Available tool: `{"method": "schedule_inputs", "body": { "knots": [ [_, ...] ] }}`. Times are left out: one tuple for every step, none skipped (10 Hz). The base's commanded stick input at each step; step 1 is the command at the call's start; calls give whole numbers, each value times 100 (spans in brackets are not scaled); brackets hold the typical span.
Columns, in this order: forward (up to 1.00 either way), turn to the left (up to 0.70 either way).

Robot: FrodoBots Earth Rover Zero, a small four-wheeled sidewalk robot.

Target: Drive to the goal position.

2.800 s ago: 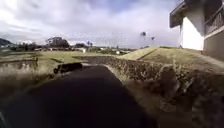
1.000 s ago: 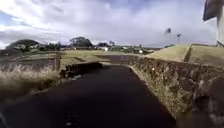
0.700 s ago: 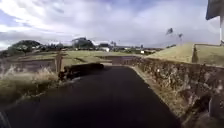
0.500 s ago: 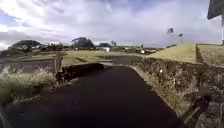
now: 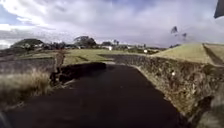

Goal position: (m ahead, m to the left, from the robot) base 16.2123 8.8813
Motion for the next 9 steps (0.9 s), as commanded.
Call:
{"method": "schedule_inputs", "body": {
  "knots": [
    [70, 0],
    [70, 0],
    [70, -13],
    [70, -35],
    [70, -35],
    [70, -35],
    [70, -20],
    [70, -2],
    [70, 0]
  ]
}}
